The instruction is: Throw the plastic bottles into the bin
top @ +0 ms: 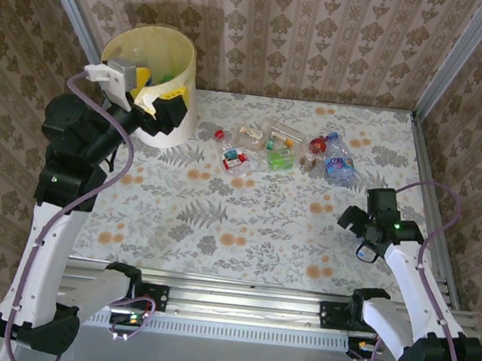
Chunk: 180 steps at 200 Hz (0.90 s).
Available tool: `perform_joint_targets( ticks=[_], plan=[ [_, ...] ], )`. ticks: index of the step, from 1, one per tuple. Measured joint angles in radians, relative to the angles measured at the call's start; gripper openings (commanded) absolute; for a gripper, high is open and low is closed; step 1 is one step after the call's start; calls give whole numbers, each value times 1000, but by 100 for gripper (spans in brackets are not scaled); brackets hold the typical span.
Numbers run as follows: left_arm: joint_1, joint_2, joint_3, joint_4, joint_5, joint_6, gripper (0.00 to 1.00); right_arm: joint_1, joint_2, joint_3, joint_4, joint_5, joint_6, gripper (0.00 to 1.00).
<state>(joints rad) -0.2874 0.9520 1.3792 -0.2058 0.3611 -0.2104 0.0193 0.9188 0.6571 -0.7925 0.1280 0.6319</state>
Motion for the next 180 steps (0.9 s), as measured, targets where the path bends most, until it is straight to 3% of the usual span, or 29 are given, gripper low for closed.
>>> perform_joint_targets(
  ticks=[113,180],
  plan=[
    [0,-37,-1,-76,-45,-8,100,-135,134,-108,171,-78,-8,97],
    [0,-39,-1,-112,-52,-13,100,-190,245,-108,253,-144,-7,87]
  ],
)
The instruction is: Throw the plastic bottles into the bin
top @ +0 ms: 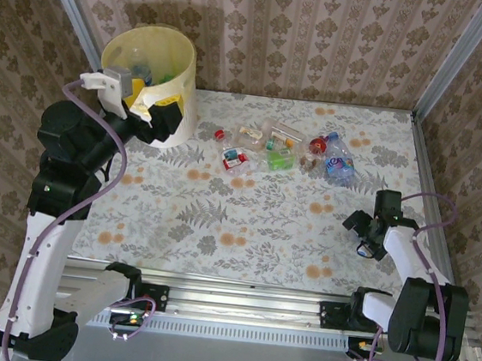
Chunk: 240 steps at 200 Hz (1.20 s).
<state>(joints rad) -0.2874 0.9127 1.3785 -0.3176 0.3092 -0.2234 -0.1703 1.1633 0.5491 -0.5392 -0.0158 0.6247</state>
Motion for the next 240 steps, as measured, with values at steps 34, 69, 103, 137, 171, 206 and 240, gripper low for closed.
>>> perform_joint_targets(
  ticks=[34,69,103,137,171,206,240],
  plan=[
    [0,-3,0,-24,0,-5,100,0,78,4,40,-26,-2,79],
    [0,-5,0,-39,0,-10,100,-7,92,13,34,-26,-3,67],
    [0,-5,-3,-38,0,-18,100,-10,90,13,31,-26,-12,59],
    [-2,-7,-27,-32,1,-32,100,-9,85,10,51,-61,-19,49],
    [-20,-7,-44,-24,2,-46,100,21,47,-1,97,-120,-19,46],
    [-56,-5,-66,-3,2,-47,100,74,-32,-2,113,-150,-14,43],
    [-110,8,-95,29,2,-47,100,144,-119,-2,121,-155,0,43]
  ],
)
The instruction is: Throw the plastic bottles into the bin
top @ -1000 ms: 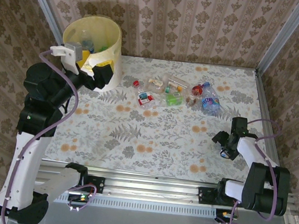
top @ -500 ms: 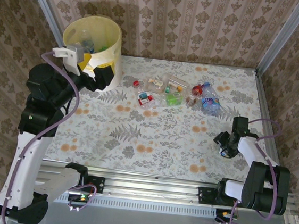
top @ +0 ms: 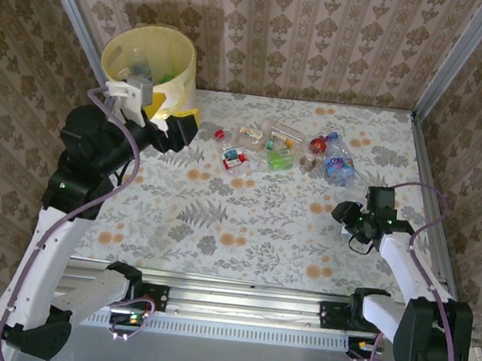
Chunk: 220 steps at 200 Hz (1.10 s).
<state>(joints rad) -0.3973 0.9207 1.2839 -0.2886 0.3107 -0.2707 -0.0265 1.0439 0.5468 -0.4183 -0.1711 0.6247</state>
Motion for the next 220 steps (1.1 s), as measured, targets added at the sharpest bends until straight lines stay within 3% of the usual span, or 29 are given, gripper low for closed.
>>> perform_joint_targets(
  ticks=[84,165,220],
  plan=[
    [-151,57,-121,103,-13,-42,100,180,-156,0,77,-2,12,39],
    [-327,251,-165,278,-15,-98,100,375,-241,13,177,10,10,39],
    [-355,347,-204,435,27,-186,100,503,-253,47,211,50,-7,38]
  ],
)
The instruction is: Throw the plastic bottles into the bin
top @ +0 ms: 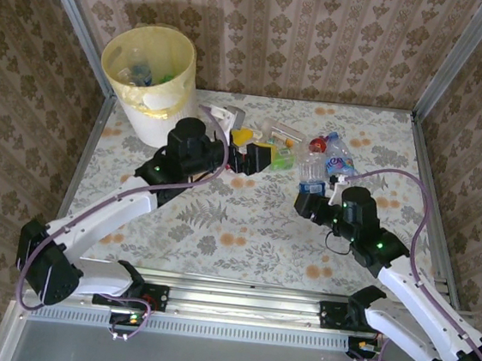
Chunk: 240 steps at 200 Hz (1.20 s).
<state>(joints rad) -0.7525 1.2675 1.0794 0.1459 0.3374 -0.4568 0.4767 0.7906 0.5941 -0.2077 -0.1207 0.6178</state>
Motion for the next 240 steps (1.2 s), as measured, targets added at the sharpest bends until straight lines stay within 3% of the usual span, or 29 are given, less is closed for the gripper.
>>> perform_joint_targets(
  ticks=[49,141,240],
  plan=[
    [-37,96,-2,95,63,-76,98,97,2,44,25,43,-31,37],
    [-95,217,27,147,121,-146,89,187,43,61,50,70,-65,36],
    [-105,225,47,141,139,-158,48,211,60,66,52,92,-89,40]
  ],
)
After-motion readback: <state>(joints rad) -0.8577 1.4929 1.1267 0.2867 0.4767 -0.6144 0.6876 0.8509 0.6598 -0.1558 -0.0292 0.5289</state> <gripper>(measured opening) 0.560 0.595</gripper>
